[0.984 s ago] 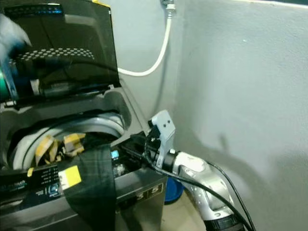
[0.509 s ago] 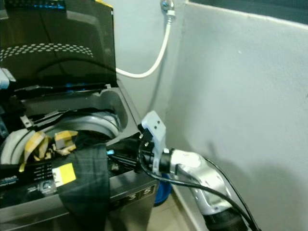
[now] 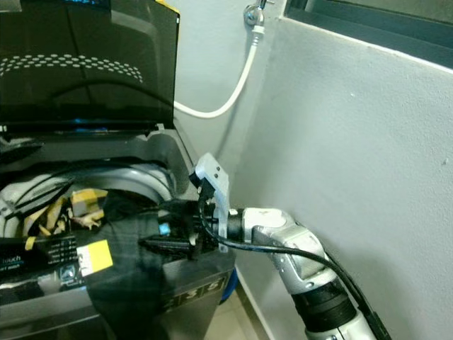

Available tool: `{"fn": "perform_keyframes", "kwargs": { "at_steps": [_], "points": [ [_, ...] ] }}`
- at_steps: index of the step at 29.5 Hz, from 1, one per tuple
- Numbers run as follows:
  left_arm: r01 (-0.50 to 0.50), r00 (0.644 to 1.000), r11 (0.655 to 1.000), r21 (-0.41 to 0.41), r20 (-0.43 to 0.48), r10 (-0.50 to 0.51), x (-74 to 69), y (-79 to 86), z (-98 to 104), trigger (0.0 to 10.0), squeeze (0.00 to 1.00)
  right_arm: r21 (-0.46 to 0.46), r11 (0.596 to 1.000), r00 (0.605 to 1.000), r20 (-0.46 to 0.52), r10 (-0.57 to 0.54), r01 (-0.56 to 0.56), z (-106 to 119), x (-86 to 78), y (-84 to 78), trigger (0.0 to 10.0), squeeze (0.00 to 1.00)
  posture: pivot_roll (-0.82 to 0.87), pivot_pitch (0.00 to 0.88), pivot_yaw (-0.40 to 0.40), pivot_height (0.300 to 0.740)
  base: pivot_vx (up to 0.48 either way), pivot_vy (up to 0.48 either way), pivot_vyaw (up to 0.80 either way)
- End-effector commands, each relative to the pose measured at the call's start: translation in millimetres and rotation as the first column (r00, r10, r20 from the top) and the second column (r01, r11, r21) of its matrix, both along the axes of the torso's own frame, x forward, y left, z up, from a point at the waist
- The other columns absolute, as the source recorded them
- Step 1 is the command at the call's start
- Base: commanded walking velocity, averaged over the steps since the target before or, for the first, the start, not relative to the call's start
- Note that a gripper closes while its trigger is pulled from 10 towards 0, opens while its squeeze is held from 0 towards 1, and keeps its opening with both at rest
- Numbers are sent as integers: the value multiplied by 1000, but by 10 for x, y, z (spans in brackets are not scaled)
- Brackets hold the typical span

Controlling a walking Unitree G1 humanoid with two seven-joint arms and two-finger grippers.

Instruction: Clothes washing

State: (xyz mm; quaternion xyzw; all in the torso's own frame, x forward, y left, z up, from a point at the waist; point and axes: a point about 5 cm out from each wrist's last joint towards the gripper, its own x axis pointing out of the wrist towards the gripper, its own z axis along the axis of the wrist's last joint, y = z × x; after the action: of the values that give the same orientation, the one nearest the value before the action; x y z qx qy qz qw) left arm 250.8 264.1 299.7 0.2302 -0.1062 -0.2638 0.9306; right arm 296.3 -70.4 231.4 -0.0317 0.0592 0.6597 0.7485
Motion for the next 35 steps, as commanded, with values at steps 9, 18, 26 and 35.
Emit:
{"fn": "perform_keyframes", "kwargs": {
  "at_steps": [9,18,26,35],
  "points": [
    [22,1000,1000,20,-5,-22,-30,-22,2,10000,0,-120,993,999,-34,-24,20,-300,-4,71,10000,0,72,0,-81,740,0,0,0],
    [54,998,999,-1,-10,-54,19,-132,-21,10000,0,-136,986,995,-25,-99,95,-351,52,-19,10000,0,54,0,-58,740,0,0,0],
    [74,997,997,-2,-14,-74,55,-176,-20,10000,0,-179,968,983,-16,-183,177,-406,103,-325,10000,0,47,0,-42,740,0,0,0],
    [100,995,995,-12,-26,-100,75,-203,-22,10000,0,-138,980,987,-53,-155,147,-388,31,-269,10000,0,45,0,-45,740,0,0,0]
  ]
}}
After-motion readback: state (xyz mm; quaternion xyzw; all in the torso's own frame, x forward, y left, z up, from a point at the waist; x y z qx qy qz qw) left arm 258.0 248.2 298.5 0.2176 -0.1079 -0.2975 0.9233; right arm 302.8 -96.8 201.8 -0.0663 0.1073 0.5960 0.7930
